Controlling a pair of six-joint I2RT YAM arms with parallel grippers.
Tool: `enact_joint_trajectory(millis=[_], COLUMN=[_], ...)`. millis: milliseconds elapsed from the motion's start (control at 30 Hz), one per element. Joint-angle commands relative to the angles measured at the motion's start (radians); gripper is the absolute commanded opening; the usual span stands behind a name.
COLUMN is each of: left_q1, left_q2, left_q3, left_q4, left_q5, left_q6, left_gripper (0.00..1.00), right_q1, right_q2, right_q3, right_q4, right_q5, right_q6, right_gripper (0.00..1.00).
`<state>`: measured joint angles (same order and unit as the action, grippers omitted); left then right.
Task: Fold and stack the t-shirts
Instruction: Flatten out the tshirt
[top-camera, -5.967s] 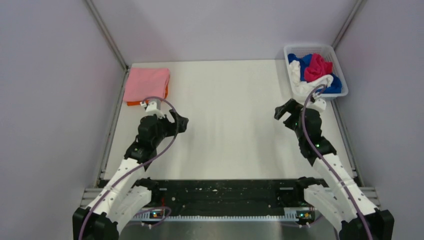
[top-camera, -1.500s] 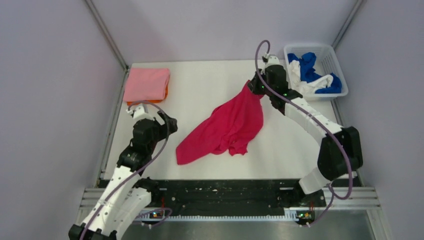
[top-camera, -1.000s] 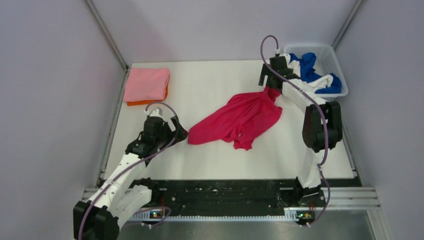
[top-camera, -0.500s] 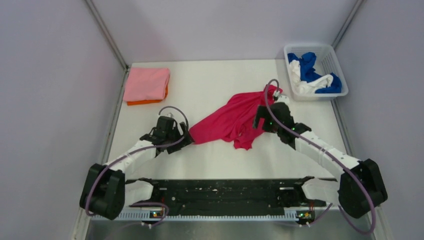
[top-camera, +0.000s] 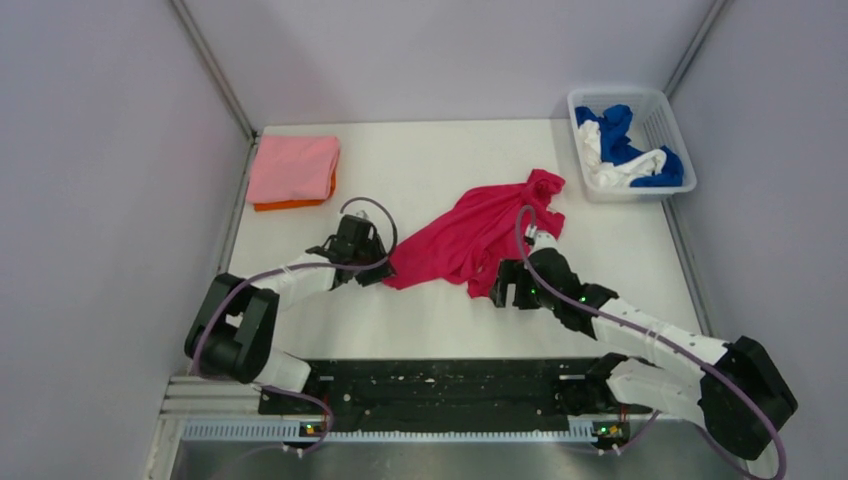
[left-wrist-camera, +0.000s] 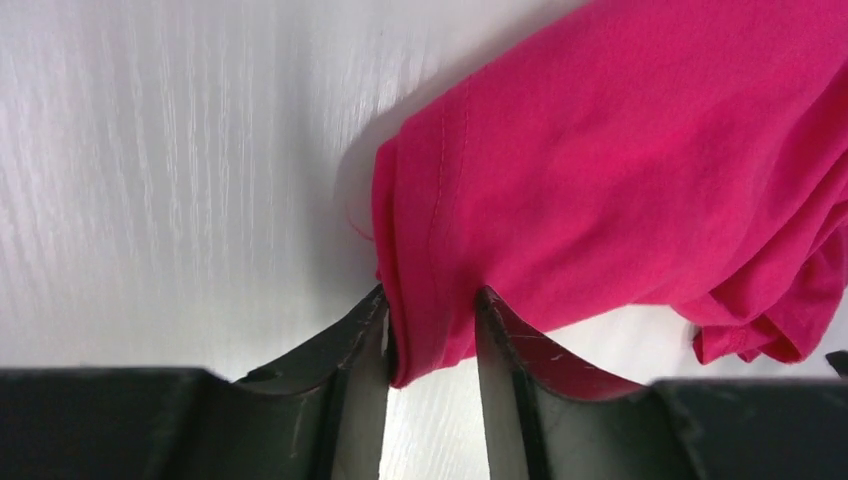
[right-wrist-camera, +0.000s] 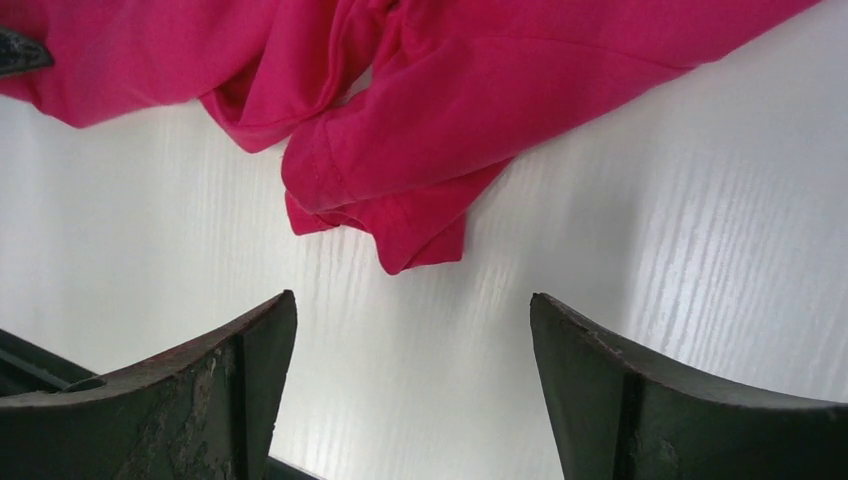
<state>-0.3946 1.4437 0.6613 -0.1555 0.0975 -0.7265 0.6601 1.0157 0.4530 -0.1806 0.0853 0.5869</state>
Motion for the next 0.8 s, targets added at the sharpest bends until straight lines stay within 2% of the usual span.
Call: enact_joint_trajectory(millis=[0, 100, 200, 400, 533, 700, 767], left_q1=[-0.01, -0.01, -0.012, -0.013, -0.013, -0.015, -0.015], left_q2=[0.079, 0.117, 0.126, 0.063, 0.001, -0.09, -0.123], left_q3=[0.05, 0.084, 0.092, 0.044, 0.011, -0.008, -0.008], left_q4=[0.01, 0.013, 0.016, 0.019, 0.012, -0.01, -0.019], left_q5=[-0.06, -0.055, -0.047, -0.04, -0.045, -0.07, -0.073], left_q6=[0.006, 0.006, 0.007, -0.01, -0.024, -0.036, -0.039], left_gripper=[0.33, 0.0, 0.0, 0.0, 0.0, 0.0, 0.0], right_q1=[0.078, 0.135, 0.159, 0.196, 0.215, 0.248, 0.249], right_q2=[0.056, 0.139, 0.233, 0.402, 0.455, 0.387, 0.348], right_q3=[-0.014, 0.002, 0.035, 0.087, 0.127, 0.105, 0.084], right_q4=[0.102, 0.155, 0.195, 0.264, 0.201, 0.118, 0.095], right_q5=[0.052, 0.138, 0.214, 0.26, 0.237, 0.268, 0.289], right_q6=[-0.018, -0.033, -0.035, -0.04, -0.034, 0.021, 0.049], right_gripper=[0.84, 0.82, 0.77, 0.68, 0.43, 0.26, 0.1])
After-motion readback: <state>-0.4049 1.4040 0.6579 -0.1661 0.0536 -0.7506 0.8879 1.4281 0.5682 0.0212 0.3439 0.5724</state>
